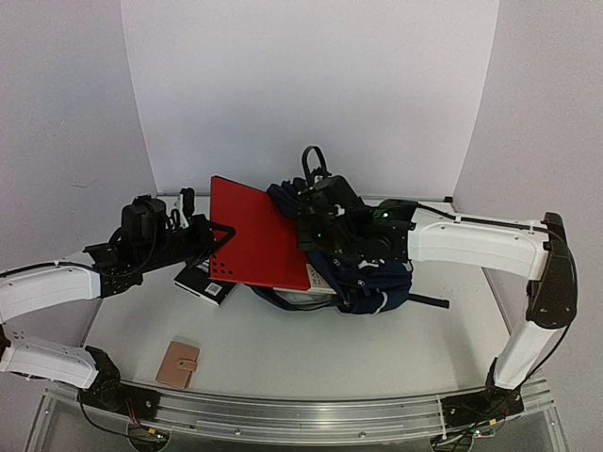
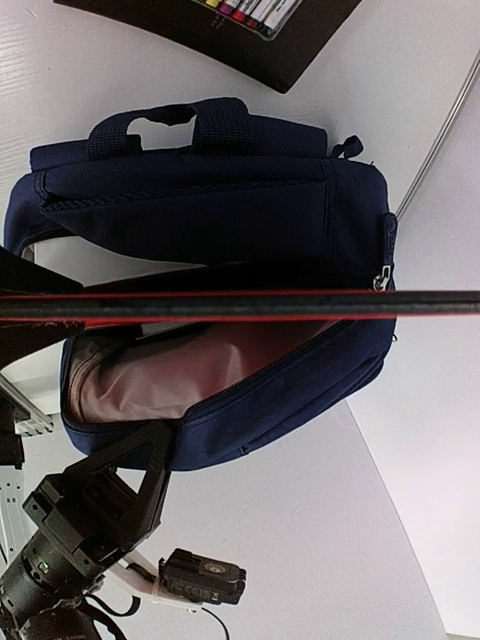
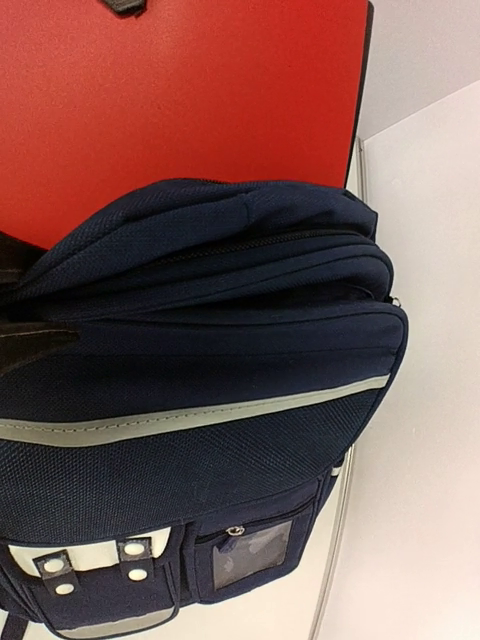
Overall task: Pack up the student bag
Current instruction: Place the files in the student bag.
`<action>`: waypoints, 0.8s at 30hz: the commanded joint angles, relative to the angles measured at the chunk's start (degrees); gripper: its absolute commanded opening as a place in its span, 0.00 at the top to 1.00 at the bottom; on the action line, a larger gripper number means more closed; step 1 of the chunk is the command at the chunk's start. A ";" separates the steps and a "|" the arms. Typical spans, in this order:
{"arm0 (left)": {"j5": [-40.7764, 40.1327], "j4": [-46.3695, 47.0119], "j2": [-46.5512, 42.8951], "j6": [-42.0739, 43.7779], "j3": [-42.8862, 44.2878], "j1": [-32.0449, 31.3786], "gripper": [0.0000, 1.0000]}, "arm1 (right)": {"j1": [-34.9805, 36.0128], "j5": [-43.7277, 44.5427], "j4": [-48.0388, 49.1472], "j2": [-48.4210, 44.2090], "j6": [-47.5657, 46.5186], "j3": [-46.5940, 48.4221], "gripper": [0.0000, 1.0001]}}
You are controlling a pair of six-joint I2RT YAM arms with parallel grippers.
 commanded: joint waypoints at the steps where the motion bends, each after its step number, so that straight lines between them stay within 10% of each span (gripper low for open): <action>1: -5.55 11.63 0.63 0.95 1.33 1.21 1.00 | 1.24 -4.92 2.87 -3.00 3.88 3.69 1.00; 24: 0.16 22.53 28.39 -3.80 11.56 -7.84 1.00 | 4.20 -9.98 12.84 0.82 10.11 12.51 1.00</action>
